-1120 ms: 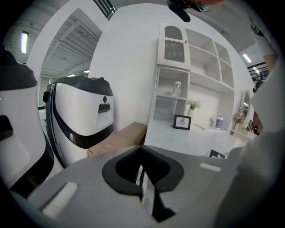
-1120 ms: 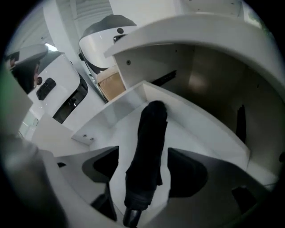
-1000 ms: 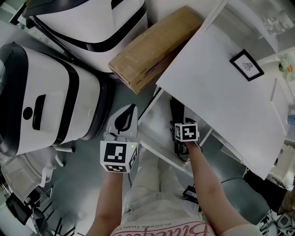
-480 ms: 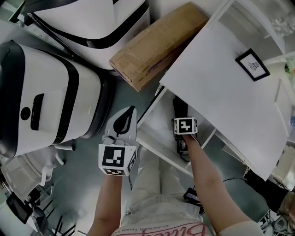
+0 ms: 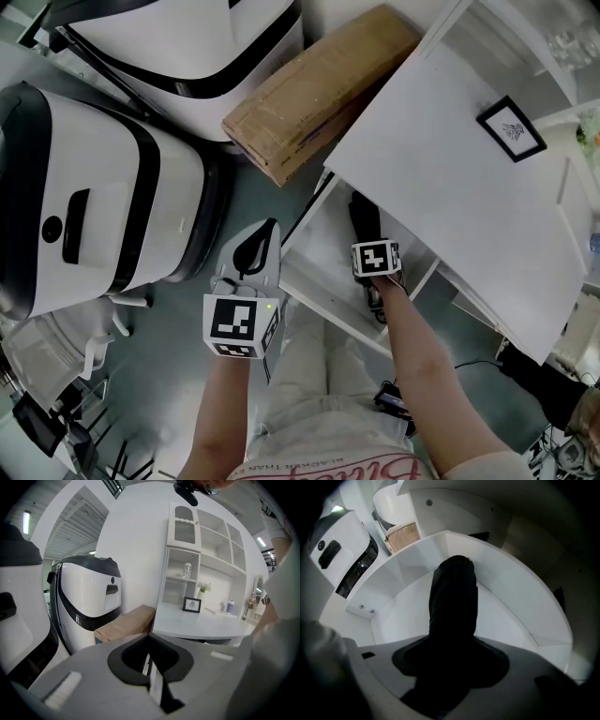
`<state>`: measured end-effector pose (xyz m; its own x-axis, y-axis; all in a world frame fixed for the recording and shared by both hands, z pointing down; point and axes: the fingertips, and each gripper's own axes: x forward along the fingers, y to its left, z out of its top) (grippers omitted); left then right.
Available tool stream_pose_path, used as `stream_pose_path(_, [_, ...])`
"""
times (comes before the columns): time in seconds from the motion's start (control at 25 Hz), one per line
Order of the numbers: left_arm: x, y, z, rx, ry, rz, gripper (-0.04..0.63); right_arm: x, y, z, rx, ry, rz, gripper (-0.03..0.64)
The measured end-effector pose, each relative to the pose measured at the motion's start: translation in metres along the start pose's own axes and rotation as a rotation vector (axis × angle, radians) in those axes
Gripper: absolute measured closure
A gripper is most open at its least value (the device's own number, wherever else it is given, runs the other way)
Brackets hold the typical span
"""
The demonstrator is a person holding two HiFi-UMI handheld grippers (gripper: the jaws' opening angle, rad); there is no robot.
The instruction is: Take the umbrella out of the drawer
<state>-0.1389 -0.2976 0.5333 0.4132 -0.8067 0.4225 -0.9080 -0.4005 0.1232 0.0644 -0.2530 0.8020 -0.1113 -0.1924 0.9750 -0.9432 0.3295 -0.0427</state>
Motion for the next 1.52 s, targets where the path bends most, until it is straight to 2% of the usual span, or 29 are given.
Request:
stream_pose_path(0.16, [-0.004, 0.004, 0.003, 0.000, -0.007, 0.008, 0.586, -0.001, 0.011, -0.016, 0.038, 0.034, 0.044, 0.370])
stream_pose_path(0.6, [-0.017, -0.001, 0.026, 0.014, -0.041, -0.001, 0.586, -0.035, 0.020, -0.009, -0.046, -0.025, 0.030, 0.370])
stream_pose_path(1.2, [-0.057, -0.015, 0.063, 0.025, -0.113, 0.028, 0.586, -0.098, 0.044, 0.011, -0.140, -0.111, 0.095, 0.370])
stream_pose_path(1.52, [-0.078, -0.021, 0.077, 0.020, -0.159, 0.046, 0.586, -0.122, 0.054, 0.011, -0.138, -0.142, 0.108, 0.370])
